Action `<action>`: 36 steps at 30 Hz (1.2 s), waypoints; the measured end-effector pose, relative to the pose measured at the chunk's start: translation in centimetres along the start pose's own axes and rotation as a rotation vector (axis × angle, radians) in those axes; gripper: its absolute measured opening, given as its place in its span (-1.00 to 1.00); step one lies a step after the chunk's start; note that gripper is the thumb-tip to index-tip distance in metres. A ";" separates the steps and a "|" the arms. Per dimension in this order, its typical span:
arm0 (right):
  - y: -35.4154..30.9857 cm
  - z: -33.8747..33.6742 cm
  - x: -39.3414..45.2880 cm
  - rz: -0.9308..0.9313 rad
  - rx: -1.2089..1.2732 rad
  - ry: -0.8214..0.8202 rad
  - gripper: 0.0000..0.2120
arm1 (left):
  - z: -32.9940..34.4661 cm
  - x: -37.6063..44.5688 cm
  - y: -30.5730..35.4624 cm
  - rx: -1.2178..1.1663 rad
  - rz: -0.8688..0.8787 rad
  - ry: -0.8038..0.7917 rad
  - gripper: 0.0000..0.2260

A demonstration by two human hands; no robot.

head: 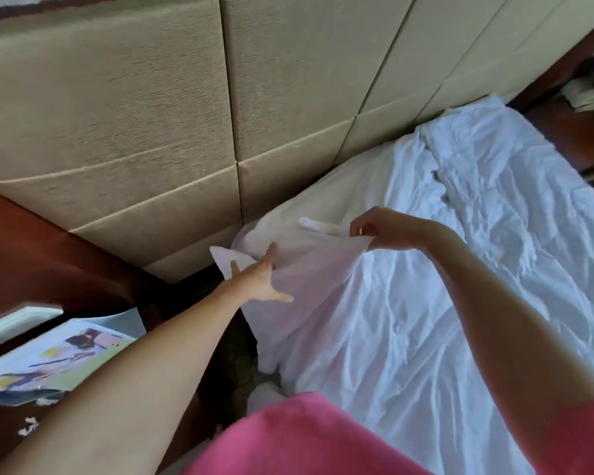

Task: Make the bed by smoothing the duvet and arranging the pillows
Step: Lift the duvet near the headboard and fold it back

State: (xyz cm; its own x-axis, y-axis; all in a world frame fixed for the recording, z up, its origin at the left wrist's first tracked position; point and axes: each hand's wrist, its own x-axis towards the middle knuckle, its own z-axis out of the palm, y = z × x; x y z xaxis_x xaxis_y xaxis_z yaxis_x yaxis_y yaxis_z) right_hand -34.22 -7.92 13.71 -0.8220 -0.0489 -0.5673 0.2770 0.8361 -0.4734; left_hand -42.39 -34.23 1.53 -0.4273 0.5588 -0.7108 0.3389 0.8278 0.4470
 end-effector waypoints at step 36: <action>-14.2 24.6 -24.9 0.447 1.026 1.241 -0.49 | 10.1 -27.2 11.2 -0.170 0.356 0.058 -0.22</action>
State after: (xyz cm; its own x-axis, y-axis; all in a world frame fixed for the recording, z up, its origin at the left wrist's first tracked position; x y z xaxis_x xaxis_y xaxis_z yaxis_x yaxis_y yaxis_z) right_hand -5.47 -32.06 17.94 -0.3237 0.9316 -0.1655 0.3590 -0.0409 -0.9324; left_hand -18.54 -40.67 20.41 -0.3559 0.8103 -0.4655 0.3330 0.5754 0.7470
